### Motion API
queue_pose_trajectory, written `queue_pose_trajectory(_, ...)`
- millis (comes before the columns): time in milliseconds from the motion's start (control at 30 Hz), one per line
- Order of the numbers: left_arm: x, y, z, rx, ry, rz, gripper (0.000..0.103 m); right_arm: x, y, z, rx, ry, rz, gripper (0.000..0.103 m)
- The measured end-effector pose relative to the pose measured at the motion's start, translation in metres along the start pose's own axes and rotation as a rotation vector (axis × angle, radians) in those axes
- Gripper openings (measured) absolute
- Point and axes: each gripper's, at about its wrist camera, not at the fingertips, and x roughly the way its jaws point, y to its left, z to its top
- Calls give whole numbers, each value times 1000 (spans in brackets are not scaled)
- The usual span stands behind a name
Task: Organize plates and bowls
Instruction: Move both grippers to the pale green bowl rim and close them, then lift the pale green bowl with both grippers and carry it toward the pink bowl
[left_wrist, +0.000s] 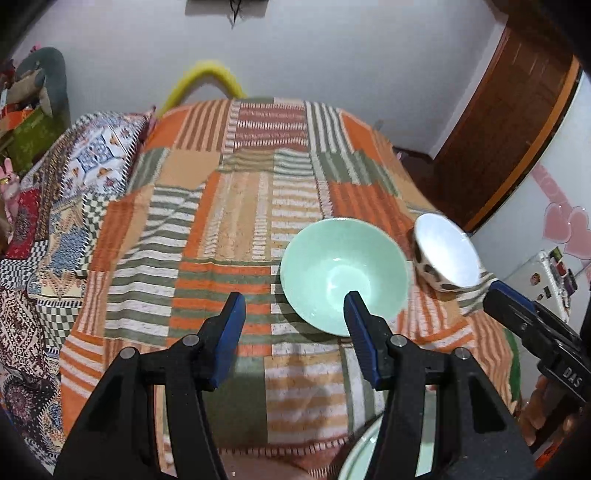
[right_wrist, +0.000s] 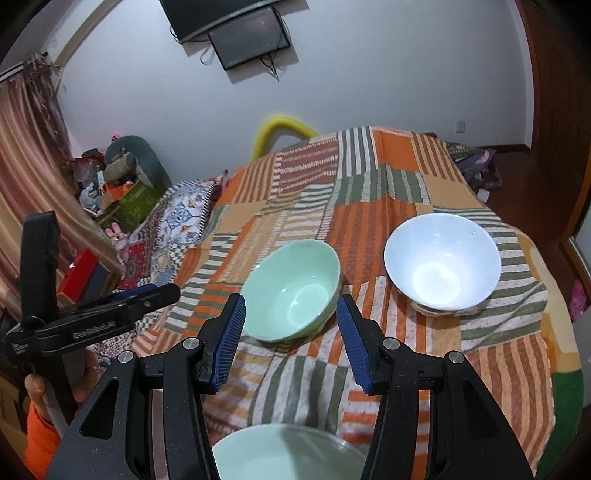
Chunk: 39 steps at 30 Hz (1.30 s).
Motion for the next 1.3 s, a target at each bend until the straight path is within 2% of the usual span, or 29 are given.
queue_pose_trajectory(400, 88, 11, 20, -15, 140, 9, 52, 61, -22, 7, 32, 111, -23, 48)
queue_pose_trajectory(533, 110, 13, 20, -18, 179, -2, 46, 75, -23, 9, 18, 140, -36, 48)
queue_pose_trajectory(600, 118, 13, 20, -21, 192, 1, 39, 82, -24, 9, 15, 153, -40, 48)
queue_pose_trajectory(667, 126, 14, 20, -28, 201, -1, 31, 89, -26, 9, 10, 163, -47, 42)
queue_pose_trajectory(833, 136, 18, 19, -50, 214, -39, 23, 104, -28, 7, 22, 202, -31, 23)
queue_pose_trajectory(900, 138, 18, 19, -55, 221, -64, 16, 107, -28, 5, 24, 213, -33, 20)
queue_pose_trajectory(933, 139, 17, 19, -53, 225, -77, 11, 107, -29, 4, 24, 212, -38, 19)
queue_pose_trajectory(1033, 138, 11, 19, -19, 228, -66, 11, 108, -27, 5, 14, 213, -48, 18)
queue_pose_trajectory(1300, 122, 10, 17, -19, 218, -63, 11, 99, -15, 7, -26, 209, -75, 18)
